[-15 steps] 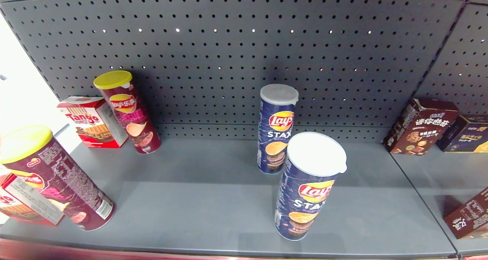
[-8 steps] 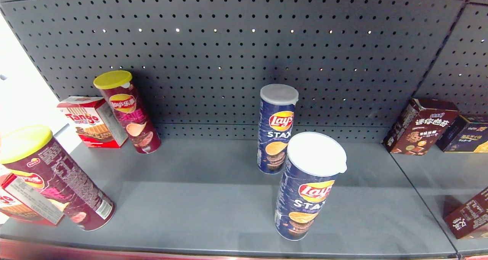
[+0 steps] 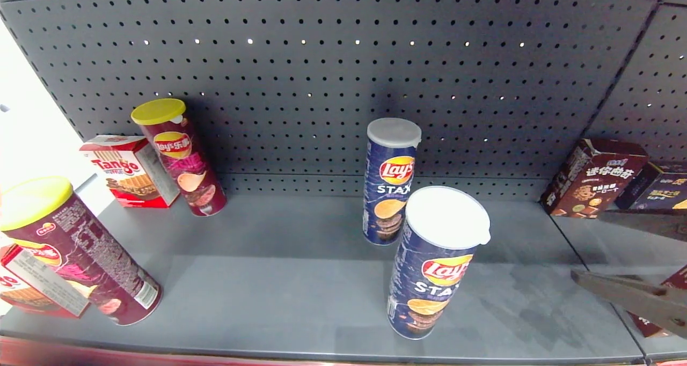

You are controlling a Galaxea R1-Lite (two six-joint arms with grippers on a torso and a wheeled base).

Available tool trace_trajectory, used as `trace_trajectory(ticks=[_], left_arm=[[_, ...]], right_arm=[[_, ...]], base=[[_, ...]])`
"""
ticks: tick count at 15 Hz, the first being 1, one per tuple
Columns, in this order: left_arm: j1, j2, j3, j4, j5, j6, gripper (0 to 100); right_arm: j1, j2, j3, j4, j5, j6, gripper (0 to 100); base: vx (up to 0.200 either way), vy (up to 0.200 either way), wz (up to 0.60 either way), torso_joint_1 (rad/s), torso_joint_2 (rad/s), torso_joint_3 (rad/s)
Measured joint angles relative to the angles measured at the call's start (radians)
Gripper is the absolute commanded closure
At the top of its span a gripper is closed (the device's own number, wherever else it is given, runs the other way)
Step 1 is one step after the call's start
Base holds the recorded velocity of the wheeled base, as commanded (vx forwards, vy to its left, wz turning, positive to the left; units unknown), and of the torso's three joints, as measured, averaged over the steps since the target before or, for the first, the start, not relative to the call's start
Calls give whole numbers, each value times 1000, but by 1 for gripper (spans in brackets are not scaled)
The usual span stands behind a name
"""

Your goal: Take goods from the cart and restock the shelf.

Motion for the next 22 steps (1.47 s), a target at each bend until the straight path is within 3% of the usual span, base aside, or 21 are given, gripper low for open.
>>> trace_trajectory(ticks=[8,12,22], left_arm=[[0,0,0,0,0,0,0],[0,0,0,0,0,0,0],[0,0,0,0,0,-2,0]], right_arm=[[5,156,86,-43,-11,-21,0],[34,211,166,-234,-56,-5,0],[72,384,122,-285,-71,13,0]], base=[[0,0,0,0,0,0],[0,0,0,0,0,0],[0,0,0,0,0,0]])
